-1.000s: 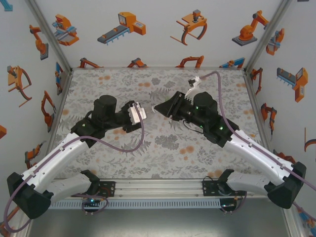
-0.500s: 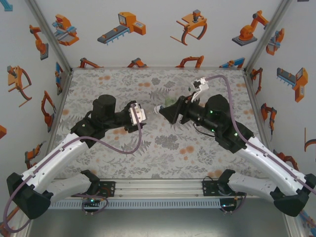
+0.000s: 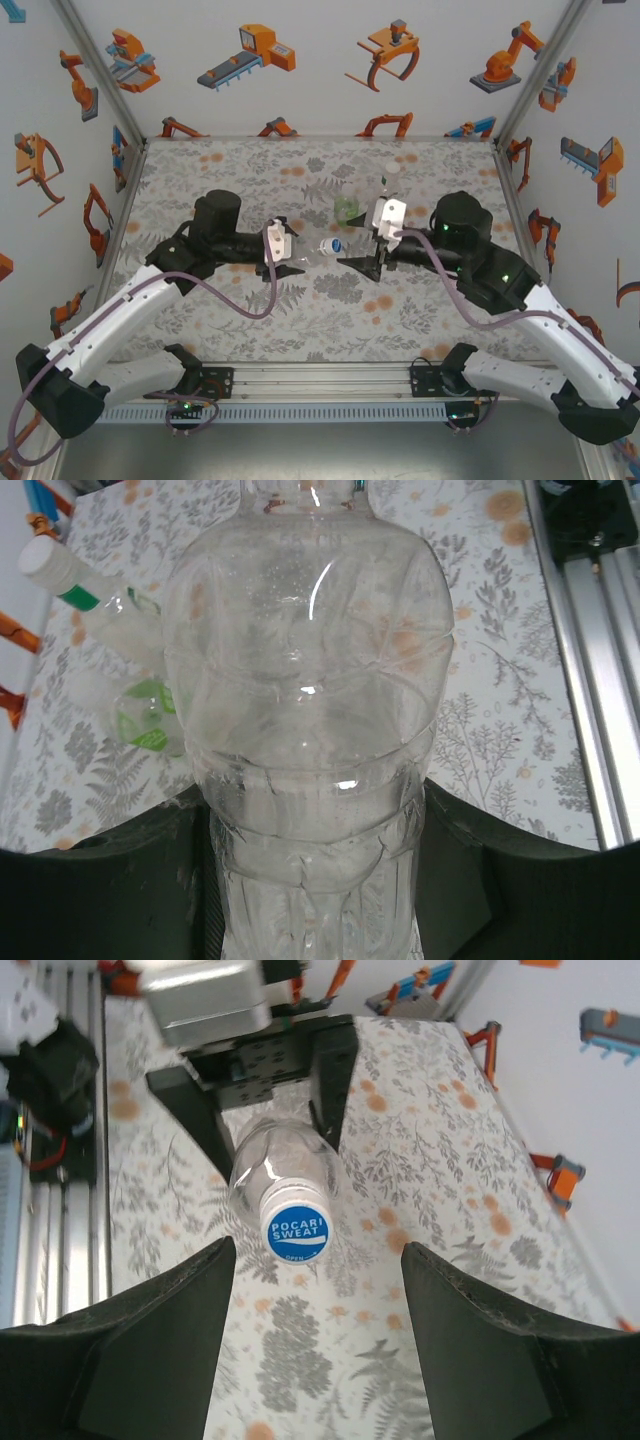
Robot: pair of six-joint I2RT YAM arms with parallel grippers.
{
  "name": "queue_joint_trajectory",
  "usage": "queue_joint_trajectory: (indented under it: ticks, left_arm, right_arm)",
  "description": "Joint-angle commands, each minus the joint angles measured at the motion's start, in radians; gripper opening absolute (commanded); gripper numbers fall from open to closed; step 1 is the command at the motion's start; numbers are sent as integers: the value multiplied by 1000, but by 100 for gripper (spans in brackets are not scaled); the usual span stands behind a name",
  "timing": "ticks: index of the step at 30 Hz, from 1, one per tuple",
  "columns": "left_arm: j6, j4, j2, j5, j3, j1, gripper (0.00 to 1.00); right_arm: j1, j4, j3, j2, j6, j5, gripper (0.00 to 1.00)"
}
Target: Screw on the bottle caps
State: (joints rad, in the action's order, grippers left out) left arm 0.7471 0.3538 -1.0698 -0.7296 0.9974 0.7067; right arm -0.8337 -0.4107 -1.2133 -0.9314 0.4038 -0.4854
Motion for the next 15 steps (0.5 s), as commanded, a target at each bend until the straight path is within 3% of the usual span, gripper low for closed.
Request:
queue_joint_trajectory:
  ticks: [1, 15]
  left_arm:
    - [39, 47, -8, -76, 39, 6, 0]
    - [47, 65, -7, -70, 47, 10, 0]
  right_arm:
    - [-4, -109, -49, -21, 224, -119, 63]
    - [-13, -38, -42, -63, 234, -188, 46]
